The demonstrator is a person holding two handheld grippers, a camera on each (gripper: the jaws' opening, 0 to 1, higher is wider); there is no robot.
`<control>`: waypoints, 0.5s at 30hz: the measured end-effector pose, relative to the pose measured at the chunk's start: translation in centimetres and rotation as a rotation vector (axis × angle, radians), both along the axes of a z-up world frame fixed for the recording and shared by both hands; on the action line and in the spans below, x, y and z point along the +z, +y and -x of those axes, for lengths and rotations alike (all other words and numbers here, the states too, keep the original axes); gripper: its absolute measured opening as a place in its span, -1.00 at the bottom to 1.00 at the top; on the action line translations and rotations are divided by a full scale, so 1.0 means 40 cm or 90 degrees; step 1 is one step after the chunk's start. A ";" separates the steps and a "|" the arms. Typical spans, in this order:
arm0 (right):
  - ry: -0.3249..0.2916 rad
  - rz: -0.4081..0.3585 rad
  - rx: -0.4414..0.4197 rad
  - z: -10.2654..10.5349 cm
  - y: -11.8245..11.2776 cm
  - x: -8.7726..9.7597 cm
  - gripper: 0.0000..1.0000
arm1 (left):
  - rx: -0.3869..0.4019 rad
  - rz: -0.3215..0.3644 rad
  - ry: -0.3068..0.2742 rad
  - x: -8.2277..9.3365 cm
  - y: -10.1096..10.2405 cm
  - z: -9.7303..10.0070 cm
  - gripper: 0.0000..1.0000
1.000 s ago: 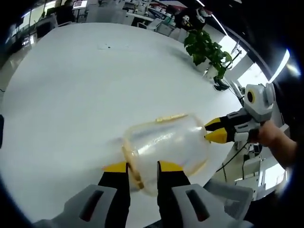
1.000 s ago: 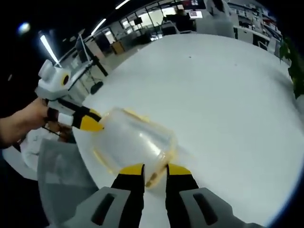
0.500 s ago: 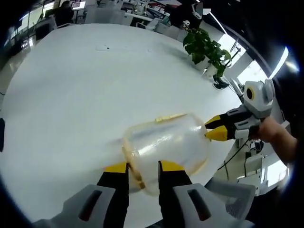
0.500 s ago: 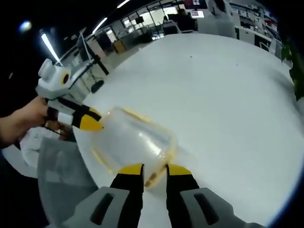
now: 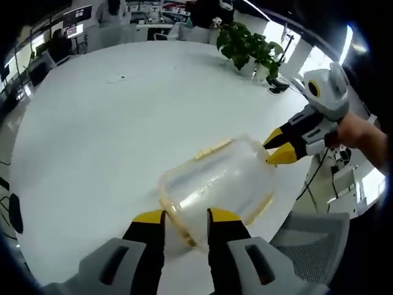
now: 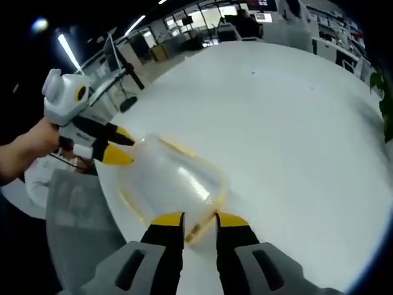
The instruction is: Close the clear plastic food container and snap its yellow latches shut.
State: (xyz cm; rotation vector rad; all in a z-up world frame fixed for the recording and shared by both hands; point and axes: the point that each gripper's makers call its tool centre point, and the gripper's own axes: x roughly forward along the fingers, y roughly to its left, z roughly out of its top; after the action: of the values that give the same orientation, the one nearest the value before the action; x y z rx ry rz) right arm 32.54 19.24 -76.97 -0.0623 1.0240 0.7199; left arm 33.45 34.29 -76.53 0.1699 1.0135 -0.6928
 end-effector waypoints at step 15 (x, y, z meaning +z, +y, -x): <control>-0.082 0.083 0.095 0.000 0.005 0.012 -0.61 | -0.103 -0.076 -0.087 0.013 -0.006 -0.002 -0.50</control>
State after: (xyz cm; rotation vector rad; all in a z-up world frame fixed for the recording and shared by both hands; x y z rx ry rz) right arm 32.53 19.44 -76.49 -0.2975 0.9482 0.7730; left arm 33.51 34.03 -76.01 0.4010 0.9171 -0.7577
